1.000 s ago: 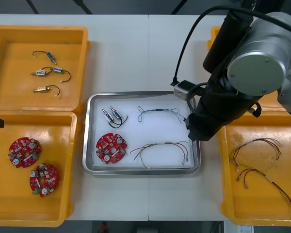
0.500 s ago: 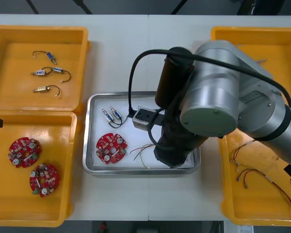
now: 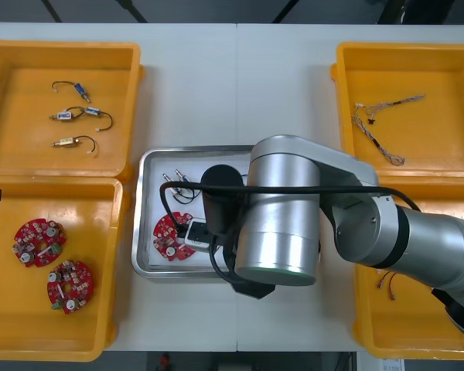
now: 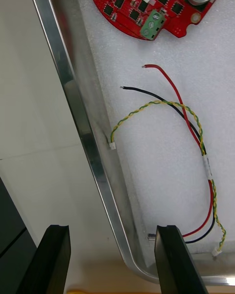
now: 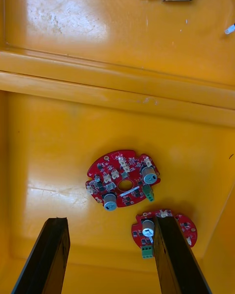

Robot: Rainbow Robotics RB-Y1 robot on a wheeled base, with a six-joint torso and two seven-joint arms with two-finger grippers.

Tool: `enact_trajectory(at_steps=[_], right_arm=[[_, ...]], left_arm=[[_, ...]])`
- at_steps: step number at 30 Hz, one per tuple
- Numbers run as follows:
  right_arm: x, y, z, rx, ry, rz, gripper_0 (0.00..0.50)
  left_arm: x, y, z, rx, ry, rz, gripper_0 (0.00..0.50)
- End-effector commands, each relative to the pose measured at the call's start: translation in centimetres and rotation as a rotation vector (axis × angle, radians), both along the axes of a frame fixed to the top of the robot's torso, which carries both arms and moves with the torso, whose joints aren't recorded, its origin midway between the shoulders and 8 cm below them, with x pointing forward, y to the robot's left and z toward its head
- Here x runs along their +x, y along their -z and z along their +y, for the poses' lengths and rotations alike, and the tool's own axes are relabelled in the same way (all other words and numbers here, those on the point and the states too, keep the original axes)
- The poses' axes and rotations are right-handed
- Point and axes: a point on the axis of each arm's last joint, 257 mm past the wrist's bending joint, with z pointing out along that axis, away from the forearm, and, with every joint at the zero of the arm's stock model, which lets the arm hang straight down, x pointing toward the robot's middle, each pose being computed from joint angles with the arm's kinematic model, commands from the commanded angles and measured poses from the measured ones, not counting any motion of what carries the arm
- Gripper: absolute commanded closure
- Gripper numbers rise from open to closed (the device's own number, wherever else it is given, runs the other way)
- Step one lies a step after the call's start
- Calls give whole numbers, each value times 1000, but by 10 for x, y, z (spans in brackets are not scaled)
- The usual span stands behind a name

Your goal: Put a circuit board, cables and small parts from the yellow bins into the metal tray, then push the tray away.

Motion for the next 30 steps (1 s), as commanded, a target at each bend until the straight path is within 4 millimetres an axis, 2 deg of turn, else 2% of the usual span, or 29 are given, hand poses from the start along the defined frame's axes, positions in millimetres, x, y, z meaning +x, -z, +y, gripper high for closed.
enact_trajectory(at_steps=[1,10,19,30], right_arm=[[-5,4,26,-24,-135,-38,0],[-4,19,36,-51,-232,-65,0],[4,34,48,-45,-222,-90,0],[0,52,52,-20,-216,-88,0]], left_arm=[[16,-29,7,102,98,-35,0],[20,-26,4,110,110,-29,0],[20,-26,5,115,113,-30,0],[20,-26,5,115,113,-30,0]])
